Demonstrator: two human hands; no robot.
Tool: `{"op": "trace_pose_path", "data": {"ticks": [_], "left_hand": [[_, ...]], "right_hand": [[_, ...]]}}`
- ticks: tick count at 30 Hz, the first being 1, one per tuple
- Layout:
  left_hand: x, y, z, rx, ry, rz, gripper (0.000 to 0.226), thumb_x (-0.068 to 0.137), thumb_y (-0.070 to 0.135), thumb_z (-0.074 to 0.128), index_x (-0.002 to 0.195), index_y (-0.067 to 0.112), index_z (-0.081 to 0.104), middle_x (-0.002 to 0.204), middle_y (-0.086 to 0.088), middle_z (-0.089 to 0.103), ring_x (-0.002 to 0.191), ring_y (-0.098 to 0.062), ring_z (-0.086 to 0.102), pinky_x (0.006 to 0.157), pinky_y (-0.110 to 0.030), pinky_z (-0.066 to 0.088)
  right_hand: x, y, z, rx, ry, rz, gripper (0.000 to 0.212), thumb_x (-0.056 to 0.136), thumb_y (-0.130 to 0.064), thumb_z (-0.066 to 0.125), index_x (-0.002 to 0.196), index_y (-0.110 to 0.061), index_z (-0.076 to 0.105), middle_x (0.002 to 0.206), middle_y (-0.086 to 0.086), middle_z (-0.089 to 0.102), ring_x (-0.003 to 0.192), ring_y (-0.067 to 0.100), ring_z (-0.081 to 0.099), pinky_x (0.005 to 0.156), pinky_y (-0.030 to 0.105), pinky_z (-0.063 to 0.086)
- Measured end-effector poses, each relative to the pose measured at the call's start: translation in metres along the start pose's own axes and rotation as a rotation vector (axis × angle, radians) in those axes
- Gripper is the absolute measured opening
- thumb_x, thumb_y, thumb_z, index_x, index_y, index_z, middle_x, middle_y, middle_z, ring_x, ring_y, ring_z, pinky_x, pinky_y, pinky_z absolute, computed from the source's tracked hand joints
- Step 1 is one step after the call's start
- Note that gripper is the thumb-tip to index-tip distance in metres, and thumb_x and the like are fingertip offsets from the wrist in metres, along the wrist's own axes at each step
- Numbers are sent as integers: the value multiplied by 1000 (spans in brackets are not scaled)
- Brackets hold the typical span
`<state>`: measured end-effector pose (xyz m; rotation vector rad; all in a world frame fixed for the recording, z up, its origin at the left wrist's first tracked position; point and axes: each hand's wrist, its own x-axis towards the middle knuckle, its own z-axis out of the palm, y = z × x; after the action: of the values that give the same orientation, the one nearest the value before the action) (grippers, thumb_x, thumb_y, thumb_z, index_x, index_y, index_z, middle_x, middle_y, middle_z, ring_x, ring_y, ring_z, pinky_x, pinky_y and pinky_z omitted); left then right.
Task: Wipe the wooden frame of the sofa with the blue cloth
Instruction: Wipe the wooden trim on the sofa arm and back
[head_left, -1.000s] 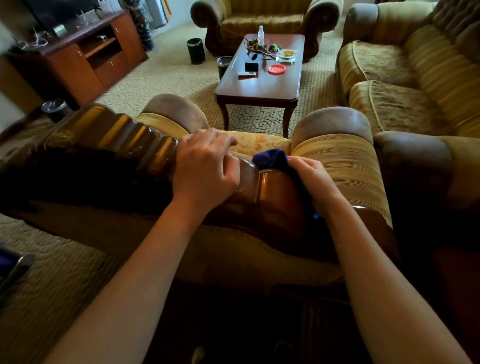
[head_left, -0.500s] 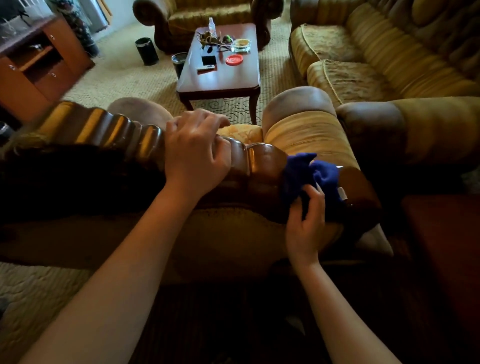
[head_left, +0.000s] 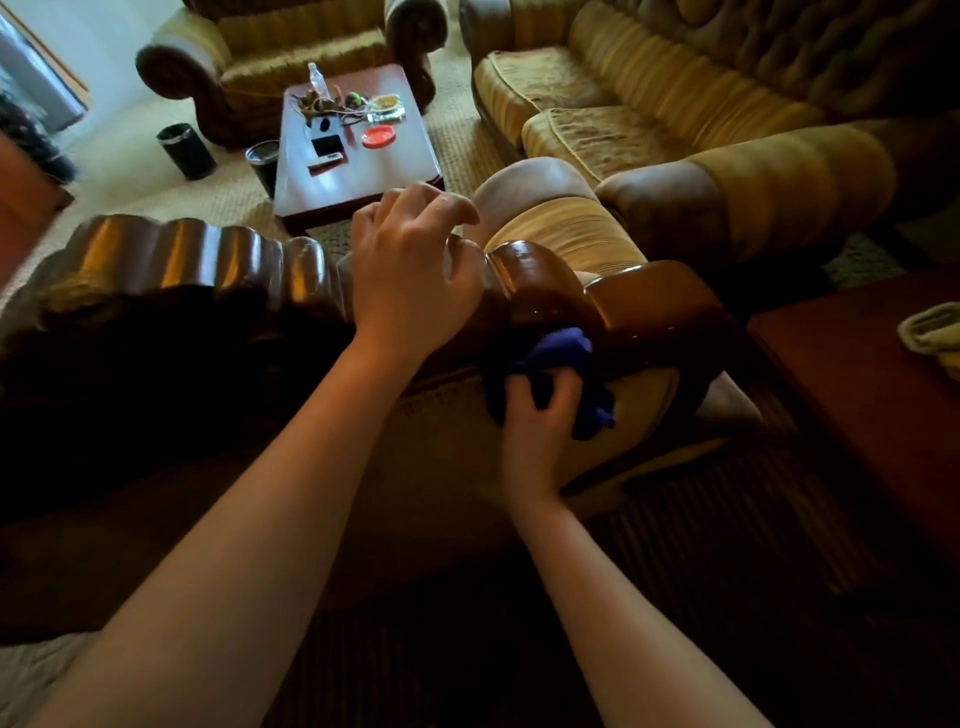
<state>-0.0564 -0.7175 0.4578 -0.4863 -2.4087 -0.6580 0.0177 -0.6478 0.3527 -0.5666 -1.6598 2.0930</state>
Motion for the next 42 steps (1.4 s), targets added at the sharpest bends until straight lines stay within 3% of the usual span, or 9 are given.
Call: {"op": "trace_pose_path", "data": {"ticks": [6,9,14,17,20,25,31,38,42], "left_hand": [[1,-2,-5,-147,22,-25,40,76,26,38,91,8,70,92,-10,63,91,-28,59,84,-41,42],[3,-4,-7,-271,33,-86,43,73,29,35,89,8,70,93,-9,63,91,-27,59,83,-50,46],[4,-5,-7,-269,-6,-103,43,74,31,35,89,10,70,93,-5,61,93,-23,58,84,-50,46],[6,-3,-6,-245,-36,-72,38,76,29,38,88,11,70,92,-4,60,93,-23,58,84,-51,46],[6,-3,-5,-229,-40,-54,38,77,29,38,87,11,70,92,-5,62,93,-23,58,84,-50,46],[6,-2,-5,-294,16,-57,37,77,26,38,86,9,70,91,-6,63,89,-19,57,83,-46,47],[3,-6,-13,-445,241,-182,26,78,5,41,87,1,65,90,-5,56,84,-9,53,75,-13,41],[15,-14,-57,-138,184,-306,30,81,0,43,98,10,66,105,-2,48,106,-12,44,84,-16,33],[20,-37,-88,290,52,-244,26,87,4,44,102,7,65,107,-17,57,100,-30,51,85,-37,40]], "right_hand": [[-22,-6,33,-122,-133,-353,19,81,-14,59,92,-24,47,100,1,41,87,-10,42,79,6,36],[1,1,21,-114,43,-331,21,82,-18,55,93,-33,43,99,-2,41,86,-5,41,81,11,34],[68,22,-23,-63,365,-89,35,89,-10,51,123,-4,44,111,5,44,106,19,48,94,20,35],[78,24,-33,-12,389,-1,33,96,-9,45,127,-17,37,108,-5,46,97,7,52,83,11,40],[69,19,-21,-17,367,-13,30,97,-14,44,117,-34,34,115,2,48,106,18,52,96,36,42],[8,-12,28,-177,69,-346,12,90,-16,53,102,-18,52,102,0,43,89,-5,44,82,5,34],[3,-42,51,-602,-65,-718,30,92,-34,46,113,-20,62,100,7,51,86,23,57,58,37,52],[84,-77,37,-962,-192,-505,31,94,-31,49,121,-27,63,134,5,48,125,26,40,100,42,32],[74,-80,53,-883,-471,-684,30,92,-28,48,116,-27,67,132,-2,56,124,22,47,96,42,34]]}}
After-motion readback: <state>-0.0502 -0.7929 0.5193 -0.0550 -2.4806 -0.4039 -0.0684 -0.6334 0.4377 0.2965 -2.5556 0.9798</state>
